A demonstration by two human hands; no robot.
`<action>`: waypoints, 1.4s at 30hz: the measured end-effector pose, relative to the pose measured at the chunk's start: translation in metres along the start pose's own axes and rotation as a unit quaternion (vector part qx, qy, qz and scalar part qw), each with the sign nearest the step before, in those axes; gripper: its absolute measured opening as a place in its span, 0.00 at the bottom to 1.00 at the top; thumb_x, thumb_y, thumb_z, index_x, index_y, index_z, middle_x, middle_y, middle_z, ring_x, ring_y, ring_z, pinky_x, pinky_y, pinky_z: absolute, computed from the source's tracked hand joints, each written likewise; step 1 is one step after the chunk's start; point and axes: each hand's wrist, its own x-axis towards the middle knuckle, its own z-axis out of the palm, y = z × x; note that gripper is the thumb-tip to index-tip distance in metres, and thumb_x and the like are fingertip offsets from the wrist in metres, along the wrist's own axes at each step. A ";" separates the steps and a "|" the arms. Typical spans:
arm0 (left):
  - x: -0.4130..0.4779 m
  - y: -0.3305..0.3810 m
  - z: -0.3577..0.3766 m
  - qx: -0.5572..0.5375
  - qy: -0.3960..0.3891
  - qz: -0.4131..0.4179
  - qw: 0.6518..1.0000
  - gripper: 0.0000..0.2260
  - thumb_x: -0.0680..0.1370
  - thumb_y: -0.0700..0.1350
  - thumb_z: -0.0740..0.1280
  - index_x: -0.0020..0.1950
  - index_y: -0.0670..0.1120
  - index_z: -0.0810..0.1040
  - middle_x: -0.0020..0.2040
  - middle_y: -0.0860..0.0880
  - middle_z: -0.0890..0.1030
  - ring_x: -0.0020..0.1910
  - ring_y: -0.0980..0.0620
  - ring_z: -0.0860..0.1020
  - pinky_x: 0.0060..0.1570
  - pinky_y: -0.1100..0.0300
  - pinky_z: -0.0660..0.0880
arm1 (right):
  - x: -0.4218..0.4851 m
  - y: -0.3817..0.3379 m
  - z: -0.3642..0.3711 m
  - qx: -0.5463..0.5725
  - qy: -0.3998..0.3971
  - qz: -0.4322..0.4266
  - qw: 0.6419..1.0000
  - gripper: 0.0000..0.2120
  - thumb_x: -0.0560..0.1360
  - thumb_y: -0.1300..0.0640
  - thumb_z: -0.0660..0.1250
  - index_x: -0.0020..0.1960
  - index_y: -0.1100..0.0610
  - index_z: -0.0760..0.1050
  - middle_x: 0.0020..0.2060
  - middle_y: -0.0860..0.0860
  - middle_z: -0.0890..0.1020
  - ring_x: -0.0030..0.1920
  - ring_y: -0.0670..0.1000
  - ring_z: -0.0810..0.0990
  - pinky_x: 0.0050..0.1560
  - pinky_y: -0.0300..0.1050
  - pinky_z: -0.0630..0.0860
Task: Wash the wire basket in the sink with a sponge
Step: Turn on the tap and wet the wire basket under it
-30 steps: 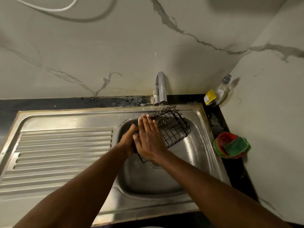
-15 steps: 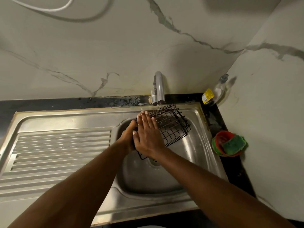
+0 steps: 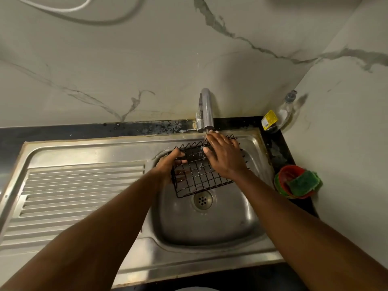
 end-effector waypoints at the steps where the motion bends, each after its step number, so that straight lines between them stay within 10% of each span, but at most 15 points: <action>1: 0.000 0.000 0.002 0.000 0.003 0.001 1.000 0.15 0.81 0.57 0.66 0.60 0.49 0.80 0.60 0.43 0.84 0.59 0.40 0.82 0.64 0.37 0.77 | 0.000 -0.004 0.001 -0.005 0.009 0.022 1.000 0.30 0.85 0.36 0.43 0.83 0.47 0.57 0.82 0.48 0.59 0.82 0.50 0.54 0.79 0.66 0.50; 4: -0.002 0.002 0.004 0.007 -0.001 0.015 1.000 0.13 0.81 0.57 0.66 0.56 0.49 0.80 0.57 0.45 0.82 0.56 0.43 0.80 0.61 0.43 0.77 | 0.005 -0.029 0.004 -0.018 0.026 0.077 0.997 0.35 0.83 0.34 0.39 0.81 0.52 0.62 0.81 0.51 0.63 0.82 0.52 0.55 0.79 0.68 0.41; 12: -0.019 0.001 -0.007 0.063 -0.065 0.111 0.990 0.25 0.70 0.57 0.78 0.63 0.49 0.79 0.56 0.41 0.83 0.51 0.44 0.77 0.45 0.53 0.75 | 0.009 -0.040 0.013 0.081 0.120 0.078 0.986 0.21 0.85 0.42 0.49 0.55 0.54 0.76 0.50 0.52 0.80 0.53 0.52 0.76 0.59 0.57 0.74; 17: -0.018 0.009 0.024 0.086 0.075 0.087 0.990 0.33 0.78 0.75 0.58 0.66 0.50 0.78 0.57 0.46 0.82 0.55 0.47 0.80 0.47 0.53 0.74 | -0.002 -0.044 0.029 0.221 0.090 0.077 0.968 0.18 0.87 0.48 0.52 0.59 0.55 0.77 0.55 0.55 0.81 0.57 0.53 0.77 0.61 0.57 0.76; 22: -0.008 0.000 0.022 0.121 0.148 0.142 0.971 0.25 0.80 0.64 0.64 0.52 0.43 0.85 0.47 0.41 0.86 0.48 0.40 0.84 0.49 0.45 0.82 | -0.015 -0.053 0.033 0.144 0.097 0.072 0.982 0.17 0.83 0.43 0.50 0.56 0.48 0.74 0.52 0.47 0.80 0.55 0.51 0.75 0.58 0.54 0.69; 28: -0.020 0.015 0.023 0.116 0.117 0.182 0.969 0.18 0.83 0.55 0.63 0.38 0.45 0.77 0.31 0.46 0.74 0.32 0.48 0.70 0.38 0.50 0.70 | 0.003 -0.022 0.012 0.203 -0.136 0.209 0.947 0.33 0.83 0.32 0.42 0.83 0.46 0.55 0.83 0.49 0.57 0.82 0.55 0.54 0.80 0.64 0.47; 33: -0.023 0.022 0.021 0.088 0.114 0.192 0.971 0.23 0.78 0.61 0.64 0.45 0.39 0.78 0.42 0.41 0.79 0.43 0.44 0.76 0.54 0.37 0.78 | 0.024 -0.006 -0.008 0.125 -0.222 0.303 0.918 0.45 0.76 0.24 0.36 0.85 0.50 0.47 0.83 0.55 0.53 0.82 0.63 0.53 0.80 0.67 0.46; 38: -0.023 0.019 0.039 0.099 0.186 0.187 0.960 0.32 0.79 0.68 0.60 0.45 0.38 0.82 0.39 0.45 0.85 0.39 0.45 0.82 0.44 0.53 0.78 | 0.031 -0.080 -0.018 0.107 -0.218 0.310 0.919 0.39 0.84 0.34 0.39 0.84 0.60 0.42 0.83 0.61 0.47 0.83 0.62 0.45 0.81 0.62 0.41; 42: -0.021 0.010 0.035 0.118 0.205 0.170 0.957 0.21 0.85 0.59 0.60 0.50 0.43 0.81 0.46 0.47 0.79 0.41 0.55 0.76 0.46 0.56 0.71 | 0.017 -0.120 -0.010 0.119 -0.224 0.261 0.931 0.36 0.86 0.40 0.41 0.83 0.63 0.39 0.83 0.63 0.43 0.83 0.62 0.41 0.81 0.58 0.39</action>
